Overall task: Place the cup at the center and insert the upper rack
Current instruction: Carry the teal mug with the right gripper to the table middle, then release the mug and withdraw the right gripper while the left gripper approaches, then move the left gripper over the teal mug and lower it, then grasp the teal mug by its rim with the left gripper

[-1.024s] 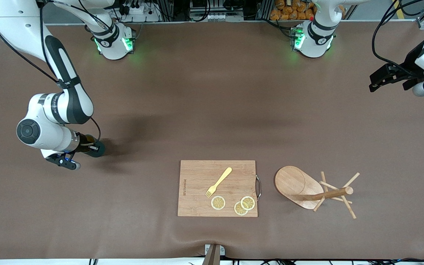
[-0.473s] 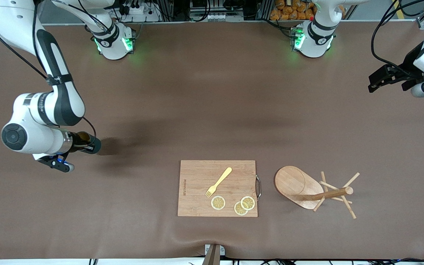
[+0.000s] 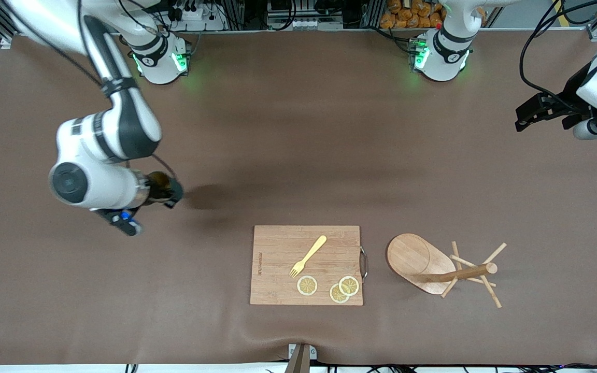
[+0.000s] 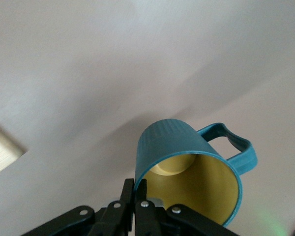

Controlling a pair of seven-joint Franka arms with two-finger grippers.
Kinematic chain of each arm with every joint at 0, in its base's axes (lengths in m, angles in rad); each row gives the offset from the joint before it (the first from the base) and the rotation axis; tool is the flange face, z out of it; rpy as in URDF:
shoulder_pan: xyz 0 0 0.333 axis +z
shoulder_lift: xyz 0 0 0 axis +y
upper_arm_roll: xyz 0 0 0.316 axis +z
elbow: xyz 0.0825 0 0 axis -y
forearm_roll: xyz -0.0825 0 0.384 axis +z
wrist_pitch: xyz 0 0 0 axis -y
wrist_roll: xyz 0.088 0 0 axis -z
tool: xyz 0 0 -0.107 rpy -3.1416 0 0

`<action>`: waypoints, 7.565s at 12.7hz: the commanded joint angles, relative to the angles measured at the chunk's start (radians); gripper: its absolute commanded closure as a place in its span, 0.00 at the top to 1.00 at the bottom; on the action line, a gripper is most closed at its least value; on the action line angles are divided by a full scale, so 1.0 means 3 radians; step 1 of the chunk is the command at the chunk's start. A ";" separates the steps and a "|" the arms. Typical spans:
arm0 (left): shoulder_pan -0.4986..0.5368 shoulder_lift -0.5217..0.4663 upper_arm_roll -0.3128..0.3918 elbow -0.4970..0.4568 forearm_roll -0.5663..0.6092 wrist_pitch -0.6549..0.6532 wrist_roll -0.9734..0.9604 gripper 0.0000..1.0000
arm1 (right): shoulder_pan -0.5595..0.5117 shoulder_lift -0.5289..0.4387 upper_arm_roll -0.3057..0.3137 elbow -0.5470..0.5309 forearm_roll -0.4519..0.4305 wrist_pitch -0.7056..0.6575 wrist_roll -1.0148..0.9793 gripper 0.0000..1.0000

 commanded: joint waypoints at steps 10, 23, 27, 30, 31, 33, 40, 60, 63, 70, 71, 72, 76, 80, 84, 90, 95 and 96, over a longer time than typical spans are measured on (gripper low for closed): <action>0.0014 -0.0008 -0.0051 0.0027 -0.0054 -0.0004 -0.0009 1.00 | 0.1810 0.0020 -0.0049 -0.0034 0.0365 0.0996 0.2453 0.00; 0.0014 0.0002 -0.0051 0.0027 -0.0054 0.0026 -0.0009 1.00 | 0.2359 0.0410 -0.0049 -0.0325 0.0350 0.1693 0.2669 0.00; 0.0014 -0.0003 -0.0051 0.0027 -0.0048 0.0021 -0.0009 1.00 | 0.2354 0.0445 -0.0049 -0.0325 0.0360 0.1698 0.2674 0.67; 0.0009 0.0002 -0.0051 0.0027 -0.0048 0.0026 -0.0009 1.00 | 0.2354 0.0445 -0.0054 -0.0305 0.0355 0.1708 0.2674 1.00; 0.0009 0.0002 -0.0051 0.0027 -0.0053 0.0026 -0.0009 1.00 | 0.2334 0.0435 -0.0054 -0.0295 0.0355 0.1703 0.2669 1.00; 0.0009 0.0002 -0.0051 0.0027 -0.0048 0.0026 -0.0009 1.00 | 0.2262 0.0405 -0.0060 -0.0279 0.0345 0.1667 0.2587 1.00; -0.0006 0.0002 -0.0082 0.0037 -0.0048 0.0026 -0.0014 1.00 | 0.1634 0.0078 -0.0065 -0.0223 0.0340 0.1438 0.1495 1.00; -0.0828 0.0779 -0.1770 0.0277 0.0478 0.0303 -0.3739 1.00 | -0.0699 -0.1584 -0.0080 -0.0054 -0.0300 -0.0802 -0.2440 1.00; -0.1441 0.1147 -0.1759 0.0441 0.0886 0.0303 -0.4593 1.00 | -0.0760 -0.1615 -0.0085 -0.0110 -0.0320 -0.0838 -0.2450 1.00; -0.3225 0.2246 -0.1016 0.1100 0.1588 0.0303 -0.6338 1.00 | -0.0827 -0.1661 -0.0085 -0.0157 -0.0320 -0.0808 -0.2481 1.00; -0.3552 0.2404 -0.0674 0.1212 0.1583 0.0303 -0.6466 1.00 | -0.0832 -0.1661 -0.0085 -0.0157 -0.0320 -0.0808 -0.2481 1.00; -0.3808 0.2532 -0.0427 0.1289 0.1568 0.0323 -0.6548 1.00 | -0.0832 -0.1661 -0.0085 -0.0157 -0.0320 -0.0808 -0.2481 1.00; -0.4122 0.2825 -0.0113 0.1310 0.1567 0.0512 -0.7049 1.00 | -0.0847 -0.1661 -0.0085 -0.0157 -0.0320 -0.0798 -0.2481 1.00; -0.4143 0.3080 -0.0042 0.1300 0.1593 0.0512 -0.7326 1.00 | -0.0847 -0.1661 -0.0085 -0.0157 -0.0320 -0.0782 -0.2481 1.00; -0.4189 0.3152 0.0046 0.1300 0.1552 0.0574 -0.7709 1.00 | -0.0847 -0.1651 -0.0085 -0.0162 -0.0320 -0.0757 -0.2481 1.00; -0.4194 0.3260 0.0132 0.1280 0.1297 0.0221 -0.7924 1.00 | -0.0847 -0.1656 -0.0085 -0.0223 -0.0320 -0.0711 -0.2481 1.00; -0.4194 0.3280 0.0260 0.1290 0.1255 0.0221 -0.7965 1.00 | -0.0847 -0.1656 -0.0085 -0.0223 -0.0320 -0.0711 -0.2481 1.00; -0.4194 0.3285 0.0260 0.1295 0.1255 0.0226 -0.7970 0.96 | -0.0847 -0.1656 -0.0085 -0.0223 -0.0320 -0.0705 -0.2481 1.00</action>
